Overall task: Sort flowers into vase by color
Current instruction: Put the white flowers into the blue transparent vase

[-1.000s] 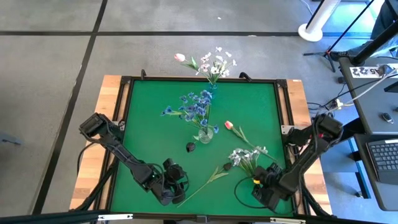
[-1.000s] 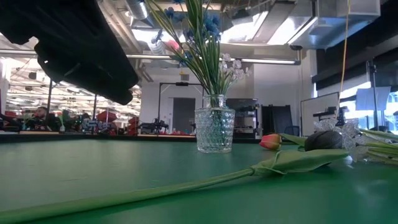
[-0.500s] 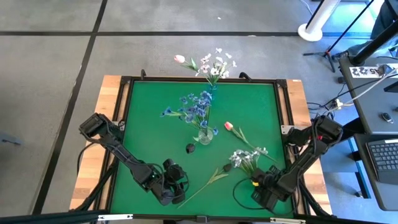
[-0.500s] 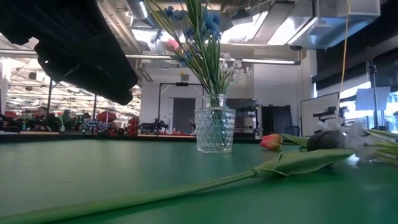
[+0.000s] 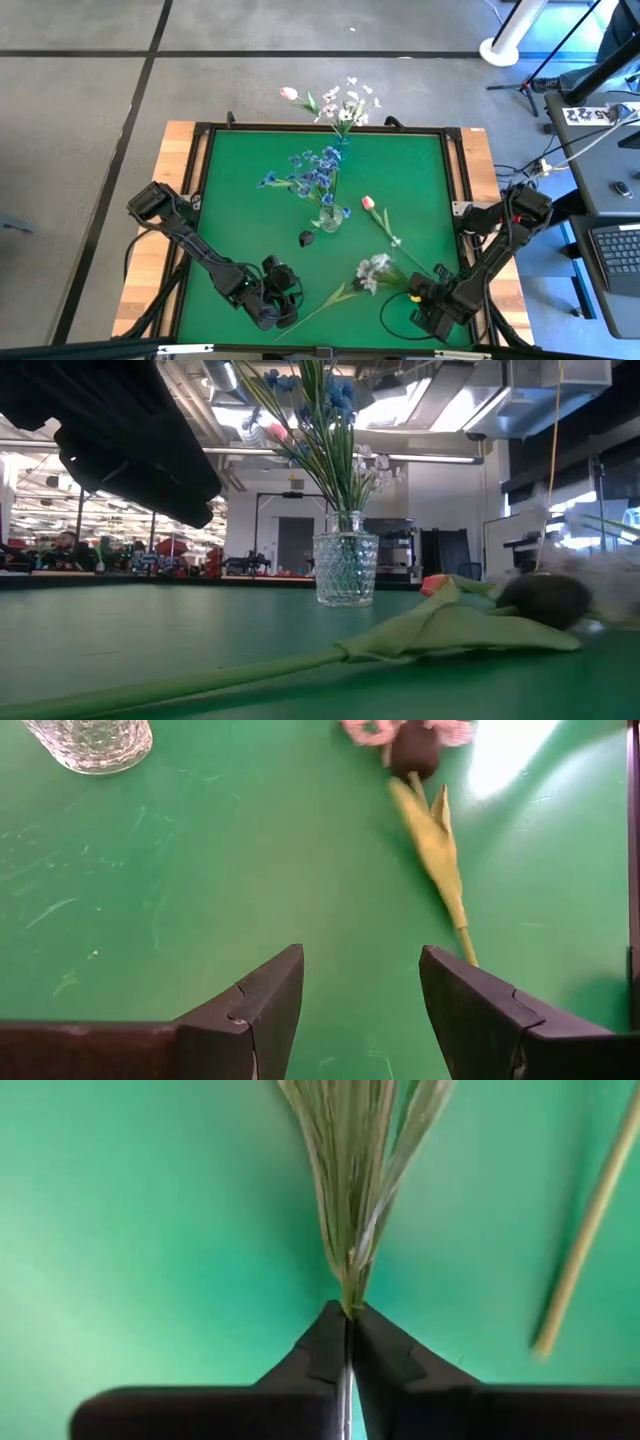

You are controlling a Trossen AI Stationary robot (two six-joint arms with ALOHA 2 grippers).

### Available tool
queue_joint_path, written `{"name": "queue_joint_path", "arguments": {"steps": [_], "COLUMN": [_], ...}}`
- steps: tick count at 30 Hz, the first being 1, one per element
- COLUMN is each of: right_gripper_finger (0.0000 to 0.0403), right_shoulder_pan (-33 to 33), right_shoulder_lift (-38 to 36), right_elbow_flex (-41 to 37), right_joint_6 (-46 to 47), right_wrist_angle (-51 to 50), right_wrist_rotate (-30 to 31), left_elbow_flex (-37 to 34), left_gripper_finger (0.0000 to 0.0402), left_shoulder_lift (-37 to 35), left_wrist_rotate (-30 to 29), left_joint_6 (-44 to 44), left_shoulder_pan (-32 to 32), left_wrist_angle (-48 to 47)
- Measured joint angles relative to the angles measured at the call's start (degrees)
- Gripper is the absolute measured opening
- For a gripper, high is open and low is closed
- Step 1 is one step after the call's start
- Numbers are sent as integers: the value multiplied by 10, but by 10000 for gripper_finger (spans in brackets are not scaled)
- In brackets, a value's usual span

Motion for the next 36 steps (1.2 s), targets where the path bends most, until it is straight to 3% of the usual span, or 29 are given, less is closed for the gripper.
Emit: {"name": "queue_joint_path", "arguments": {"steps": [13, 16, 22, 28, 31, 36], "right_gripper_finger": [4, 3, 2, 1, 1, 1], "right_shoulder_pan": [-1, -1, -2, -2, -2, -18], "right_shoulder_lift": [-165, -197, -257, -298, -306, -311], "right_elbow_flex": [2, 2, 3, 3, 3, 3], "right_joint_6": [-23, -45, -109, -186, -232, -290], "right_wrist_angle": [-42, -55, -54, -32, -15, -9], "right_wrist_rotate": [156, 226, 425, 542, 612, 689], "left_elbow_flex": [0, 0, 0, 0, 0, 0], "left_gripper_finger": [195, 195, 195, 195, 195, 174], "left_shoulder_lift": [0, 0, 0, -13, -27, -69], "left_wrist_rotate": [0, 0, -5, -8, -42, -166], "left_joint_6": [0, 4, 17, 28, 53, 184], "left_shoulder_pan": [0, 0, 4, 10, 13, -7], "left_wrist_angle": [-1, -2, -14, -48, -78, -55]}}
